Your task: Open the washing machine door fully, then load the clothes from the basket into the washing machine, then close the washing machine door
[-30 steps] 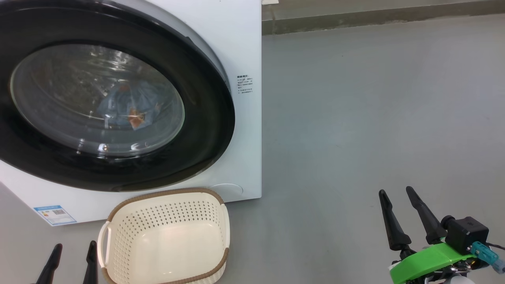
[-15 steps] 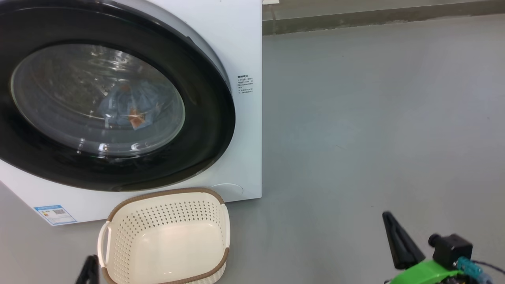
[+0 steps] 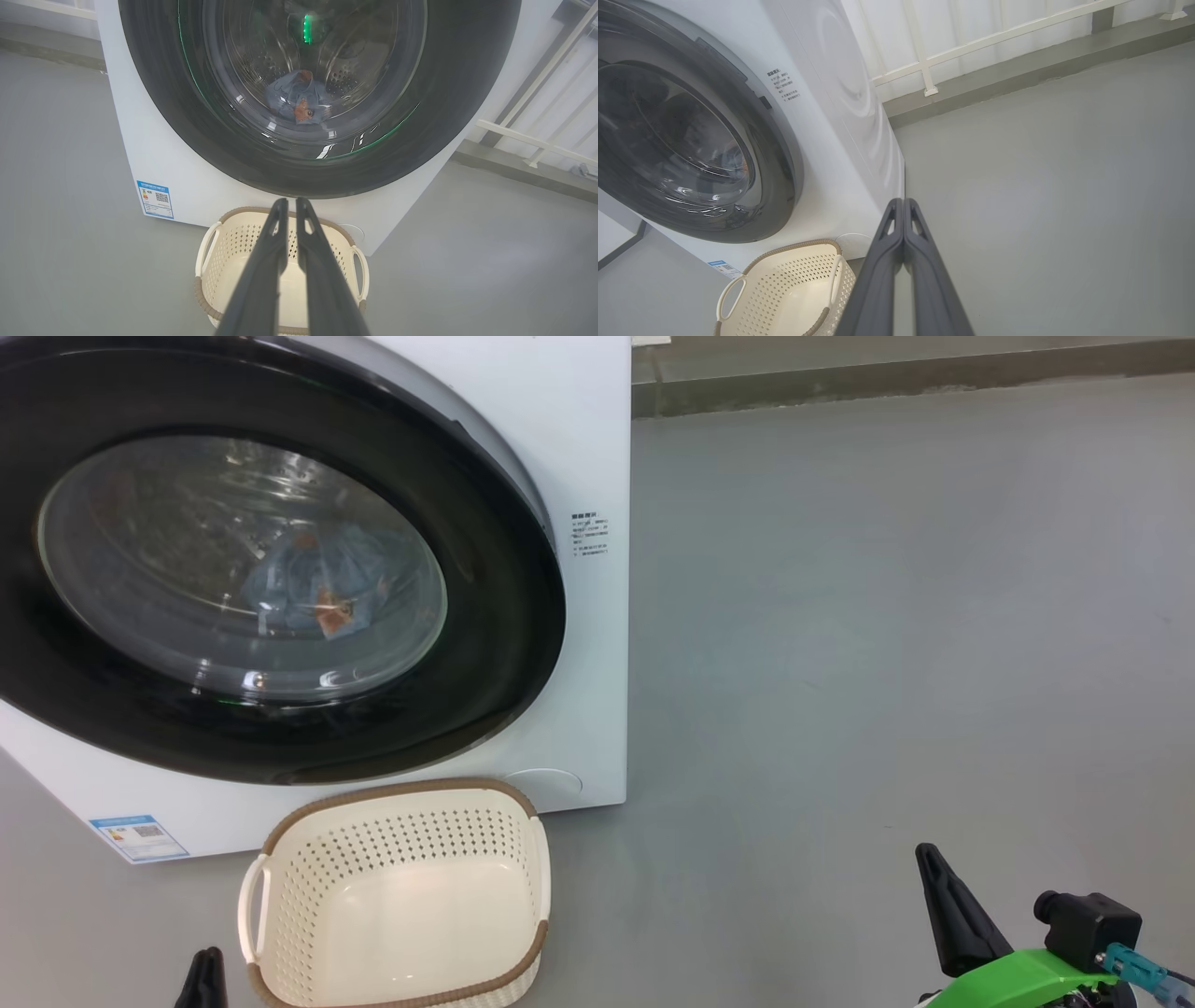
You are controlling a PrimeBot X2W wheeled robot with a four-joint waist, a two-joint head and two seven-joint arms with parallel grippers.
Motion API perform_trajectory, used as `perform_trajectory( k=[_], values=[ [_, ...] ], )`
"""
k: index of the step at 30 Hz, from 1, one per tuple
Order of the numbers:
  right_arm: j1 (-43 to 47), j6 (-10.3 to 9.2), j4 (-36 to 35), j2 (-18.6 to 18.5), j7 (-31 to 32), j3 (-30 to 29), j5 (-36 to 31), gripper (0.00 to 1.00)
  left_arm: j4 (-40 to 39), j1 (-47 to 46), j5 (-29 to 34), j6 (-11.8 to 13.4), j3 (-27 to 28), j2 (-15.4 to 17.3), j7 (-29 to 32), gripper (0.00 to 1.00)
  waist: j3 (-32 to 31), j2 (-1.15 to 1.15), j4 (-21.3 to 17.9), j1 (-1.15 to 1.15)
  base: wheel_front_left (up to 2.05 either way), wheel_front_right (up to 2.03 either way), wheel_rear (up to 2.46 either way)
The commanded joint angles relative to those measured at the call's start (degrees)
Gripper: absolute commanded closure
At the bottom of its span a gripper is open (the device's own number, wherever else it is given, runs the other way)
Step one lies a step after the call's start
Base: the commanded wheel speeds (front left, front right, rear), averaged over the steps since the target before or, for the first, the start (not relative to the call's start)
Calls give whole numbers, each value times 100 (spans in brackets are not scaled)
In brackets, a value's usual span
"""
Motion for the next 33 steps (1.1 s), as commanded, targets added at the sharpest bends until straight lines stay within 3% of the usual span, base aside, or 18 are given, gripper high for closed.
perform_trajectory(
  k=[1, 33],
  values=[
    [-169, -2, -160, -32, 30, -83, 173, 100, -141, -139, -177, 0, 61, 66, 26, 100, 0, 0, 9, -1, 0, 0, 0],
    [-287, -6, -267, 49, 513, -391, 1960, 100, -242, -390, -1986, 1, 130, -97, 545, 100, 2, 0, 164, -2, 0, 0, 0]
  ],
)
